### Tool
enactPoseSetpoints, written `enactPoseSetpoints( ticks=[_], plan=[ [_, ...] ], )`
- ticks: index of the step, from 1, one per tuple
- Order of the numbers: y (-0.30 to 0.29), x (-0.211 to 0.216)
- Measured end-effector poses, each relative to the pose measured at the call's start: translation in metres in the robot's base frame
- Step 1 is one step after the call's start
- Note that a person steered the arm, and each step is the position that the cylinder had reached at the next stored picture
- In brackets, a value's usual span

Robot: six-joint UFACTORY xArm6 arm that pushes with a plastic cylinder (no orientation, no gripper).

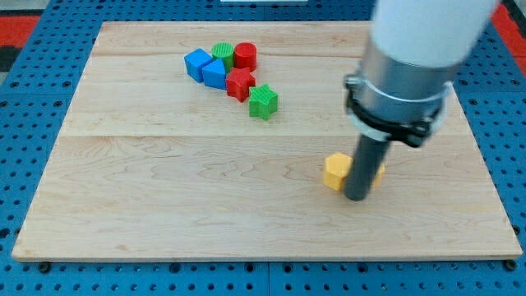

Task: Slide yellow heart to yellow hexagon

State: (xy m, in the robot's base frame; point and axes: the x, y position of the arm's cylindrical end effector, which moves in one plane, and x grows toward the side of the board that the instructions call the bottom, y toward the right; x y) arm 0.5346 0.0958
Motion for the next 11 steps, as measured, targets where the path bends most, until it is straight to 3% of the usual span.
enactPoseSetpoints(
  ticks=[2, 3, 6, 8, 9, 11],
  plan=[
    [-0.067, -0.027],
    [-0.059, -0.015],
    [0.048, 0.003],
    [0.093, -0.027],
    [0.063, -0.04],
    [-0.053, -0.046]
  ],
)
